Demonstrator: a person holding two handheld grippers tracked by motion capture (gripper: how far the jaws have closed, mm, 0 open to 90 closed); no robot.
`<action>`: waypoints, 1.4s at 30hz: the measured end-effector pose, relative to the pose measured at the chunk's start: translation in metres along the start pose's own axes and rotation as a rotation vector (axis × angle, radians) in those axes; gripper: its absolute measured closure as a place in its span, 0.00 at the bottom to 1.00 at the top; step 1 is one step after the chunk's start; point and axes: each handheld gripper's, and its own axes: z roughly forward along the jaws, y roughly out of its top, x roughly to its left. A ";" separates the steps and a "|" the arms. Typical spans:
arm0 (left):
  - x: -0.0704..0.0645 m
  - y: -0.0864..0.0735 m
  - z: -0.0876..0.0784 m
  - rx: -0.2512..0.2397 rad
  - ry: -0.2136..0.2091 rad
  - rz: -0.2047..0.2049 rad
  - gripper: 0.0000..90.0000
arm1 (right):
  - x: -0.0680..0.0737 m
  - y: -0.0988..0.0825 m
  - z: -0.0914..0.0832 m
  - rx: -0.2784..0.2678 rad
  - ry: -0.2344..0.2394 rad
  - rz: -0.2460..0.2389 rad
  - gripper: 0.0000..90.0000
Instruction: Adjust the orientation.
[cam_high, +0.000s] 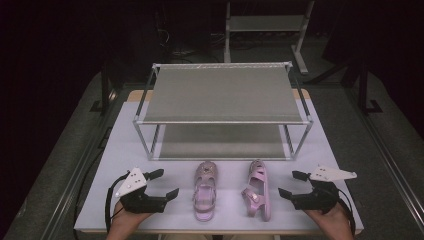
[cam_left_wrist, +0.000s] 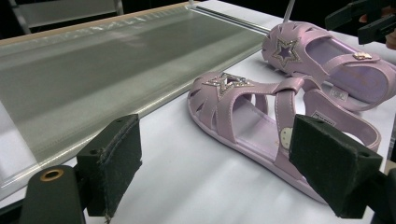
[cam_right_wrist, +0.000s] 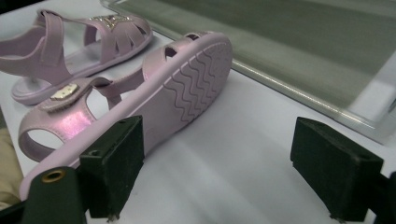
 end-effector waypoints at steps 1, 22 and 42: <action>0.000 0.000 0.000 0.000 0.003 -0.005 0.19 | -0.001 0.000 0.001 -0.003 0.007 0.006 0.19; -0.016 0.003 0.013 -0.010 -0.059 -0.008 0.23 | 0.000 0.000 0.000 -0.005 -0.036 0.044 0.16; -0.043 0.007 0.042 0.059 -0.089 -0.010 0.45 | 0.000 -0.002 -0.003 -0.003 -0.050 0.040 0.16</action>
